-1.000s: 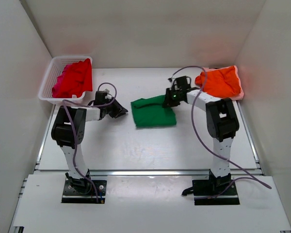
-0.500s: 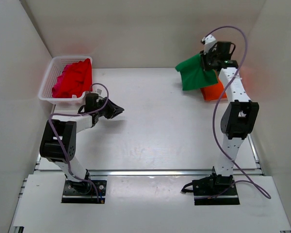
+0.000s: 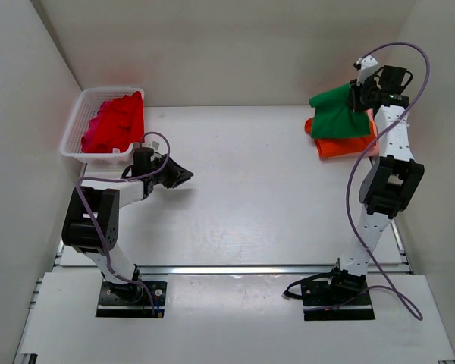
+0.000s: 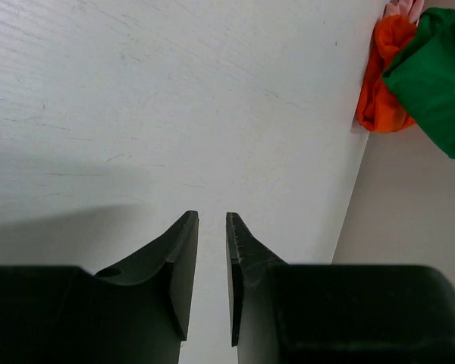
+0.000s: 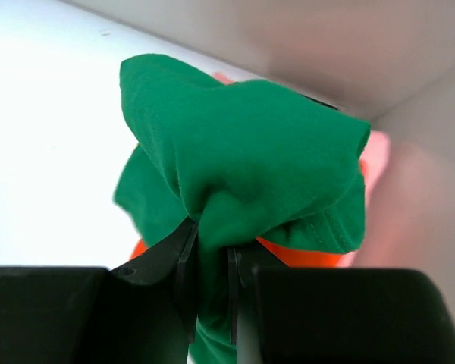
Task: Fold and stack the t-shirts
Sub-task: Put the neatly folded tshirt into the corner of the board with the right arm
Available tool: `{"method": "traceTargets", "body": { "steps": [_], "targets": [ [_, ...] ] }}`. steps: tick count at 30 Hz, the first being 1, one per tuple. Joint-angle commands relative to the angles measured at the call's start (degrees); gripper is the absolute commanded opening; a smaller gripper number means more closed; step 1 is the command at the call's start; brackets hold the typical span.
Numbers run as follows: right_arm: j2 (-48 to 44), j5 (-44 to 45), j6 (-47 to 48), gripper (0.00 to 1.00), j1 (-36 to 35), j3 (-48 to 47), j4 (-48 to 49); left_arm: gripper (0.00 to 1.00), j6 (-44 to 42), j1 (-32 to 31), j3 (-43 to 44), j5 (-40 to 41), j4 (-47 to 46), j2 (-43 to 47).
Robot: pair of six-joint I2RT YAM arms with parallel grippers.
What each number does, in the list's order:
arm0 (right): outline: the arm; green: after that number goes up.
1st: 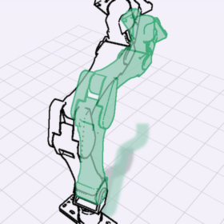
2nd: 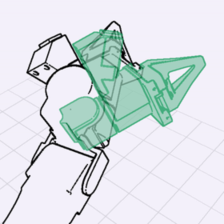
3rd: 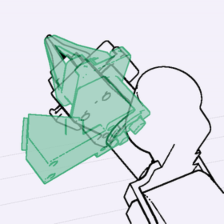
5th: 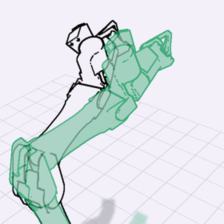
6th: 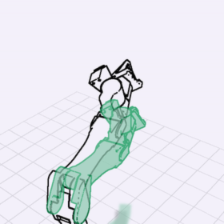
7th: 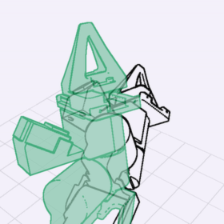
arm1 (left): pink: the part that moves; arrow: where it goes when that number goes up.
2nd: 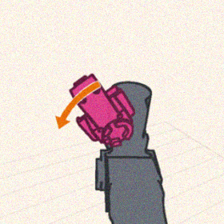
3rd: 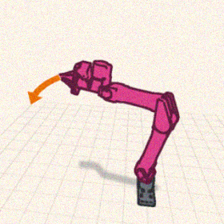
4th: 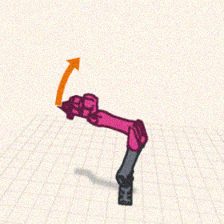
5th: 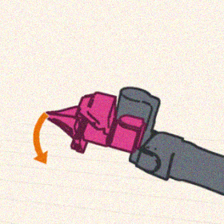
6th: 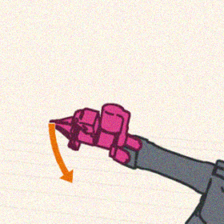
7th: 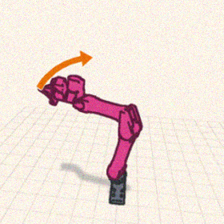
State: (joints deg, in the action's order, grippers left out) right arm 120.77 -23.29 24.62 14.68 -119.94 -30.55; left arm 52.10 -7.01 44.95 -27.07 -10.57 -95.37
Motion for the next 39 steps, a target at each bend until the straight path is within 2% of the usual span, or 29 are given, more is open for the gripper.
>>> {"method": "traceTargets", "body": {
  "steps": [1, 6, 11, 19, 25, 28, 31, 33, 34, 36, 37, 38, 39],
  "targets": [
    [-6.8, -6.5, 0.1, 0.00, -1.3, 2.2, 3.2, 0.32, -0.5, -0.7, -0.8, -0.5, -0.2, 1.6],
    [-8.0, -9.8, -1.7, 0.00, 0.1, 0.6, 1.3, 0.33, -0.6, -1.0, -1.9, -0.2, 0.2, 2.0],
    [-6.6, -9.5, -1.7, 0.00, 1.3, -0.2, -0.5, 0.33, -0.5, -0.8, -0.9, 0.4, 0.3, 1.6],
    [1.8, -9.8, -2.7, 0.00, 6.1, -5.2, -2.7, 0.33, 0.4, -1.6, -0.7, -0.2, -0.9, 0.3],
    [14.8, -4.8, -1.5, 0.00, 6.2, -14.8, -2.9, 0.32, -0.1, -1.9, -0.3, 0.0, -0.2, -0.7],
    [18.4, 3.1, -0.5, 0.00, 3.6, -15.3, -0.7, 0.33, -0.5, -1.9, -0.2, 0.3, 0.2, -1.1],
    [17.3, 16.0, 2.7, 0.12, 0.3, -10.9, 6.2, 0.34, -0.5, -2.3, -0.2, 0.8, 0.5, -1.5],
    [15.3, 20.1, 4.6, 0.28, -1.8, -7.1, 11.4, 0.37, -1.1, -2.6, 0.2, 1.4, 1.1, -1.2],
    [14.4, 21.9, 5.3, 0.33, -2.5, -6.5, 12.8, 0.38, -1.7, -3.1, 0.1, 1.7, 1.3, -1.0],
    [13.0, 25.2, 5.0, 0.50, -3.3, -7.3, 14.3, 0.42, -3.0, -3.8, 0.1, 3.1, 3.0, -0.3],
    [11.1, 28.3, 5.0, 0.65, -4.4, -7.2, 15.5, 0.43, -4.2, -3.9, 1.0, 4.6, 3.9, 0.1],
    [10.0, 32.2, 5.4, 0.89, -5.1, -5.5, 17.0, 0.49, -6.2, -4.2, 1.5, 6.2, 6.4, 0.3],
    [7.1, 34.1, 5.8, 0.99, -5.8, -2.7, 18.1, 0.55, -7.5, -4.7, 2.6, 7.5, 9.8, 0.7]
  ]
}}
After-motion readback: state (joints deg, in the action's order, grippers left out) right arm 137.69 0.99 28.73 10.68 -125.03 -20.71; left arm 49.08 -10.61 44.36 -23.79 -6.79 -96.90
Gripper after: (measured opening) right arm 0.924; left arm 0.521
